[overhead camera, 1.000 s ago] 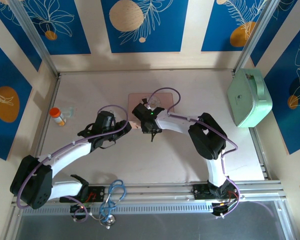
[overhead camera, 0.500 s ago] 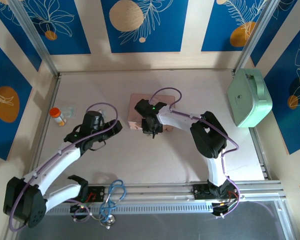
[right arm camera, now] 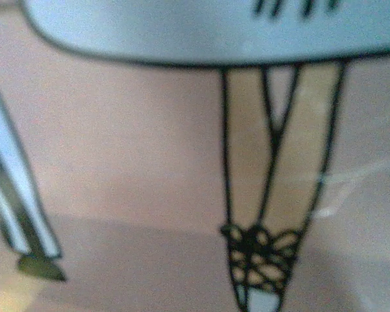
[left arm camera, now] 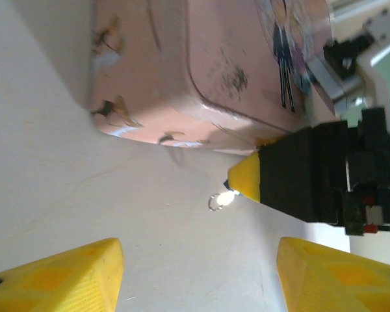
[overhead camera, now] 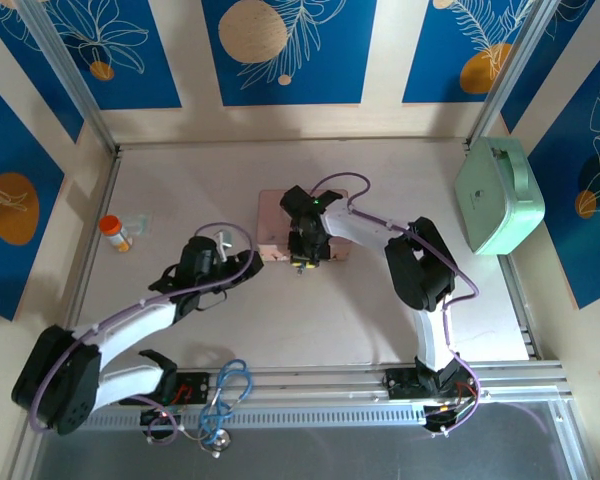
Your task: Unlock the padlock with the key
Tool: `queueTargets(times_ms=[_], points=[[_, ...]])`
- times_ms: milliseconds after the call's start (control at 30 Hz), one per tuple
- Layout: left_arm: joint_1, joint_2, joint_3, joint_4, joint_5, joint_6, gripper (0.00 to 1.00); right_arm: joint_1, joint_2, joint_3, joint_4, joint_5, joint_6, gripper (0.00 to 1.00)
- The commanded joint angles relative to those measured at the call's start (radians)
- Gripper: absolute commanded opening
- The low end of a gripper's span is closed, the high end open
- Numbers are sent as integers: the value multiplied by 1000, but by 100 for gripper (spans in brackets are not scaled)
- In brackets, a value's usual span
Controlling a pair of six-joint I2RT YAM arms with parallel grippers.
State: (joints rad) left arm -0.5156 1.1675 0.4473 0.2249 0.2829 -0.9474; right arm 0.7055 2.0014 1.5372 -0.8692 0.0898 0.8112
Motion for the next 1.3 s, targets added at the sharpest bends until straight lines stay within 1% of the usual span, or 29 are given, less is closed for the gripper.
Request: queueTargets(times_ms=[0,67,100,200,300,433,500,633,767,867,1000,1100,1267], points=[[-38,71,-45,313,48,-91,64,-22,-20,-10,11,-169,-6,10],[-64,126,-92,470,49,-146,60,-33,-26,-38,48,-220,10,10],[-75,145,-106,510,42,-157,58,-35,-27,-42,54,-230,14,10],[-122,193,-133,604,8,-171,54,-34,-24,-51,66,-246,22,10],[-162,265,-122,673,-9,-170,49,-34,-15,-57,73,-257,29,10],[-169,400,-132,858,-28,-210,39,-32,-11,-71,79,-257,35,10],[-168,467,-123,922,-27,-223,36,-34,-13,-74,80,-260,34,10],[-167,580,-115,1057,-39,-241,34,-34,-16,-78,76,-261,23,10],[-165,635,-90,1082,-34,-245,30,-35,-10,-83,78,-265,15,10],[-166,654,-76,1093,-32,-247,25,-35,-8,-88,86,-272,20,10],[-165,680,-53,1099,-31,-260,22,-35,-12,-97,96,-272,24,10],[-165,687,-26,1059,-21,-262,16,-35,-22,-107,105,-268,30,10],[-163,681,-32,1061,-33,-268,11,-34,-27,-115,116,-272,33,10]])
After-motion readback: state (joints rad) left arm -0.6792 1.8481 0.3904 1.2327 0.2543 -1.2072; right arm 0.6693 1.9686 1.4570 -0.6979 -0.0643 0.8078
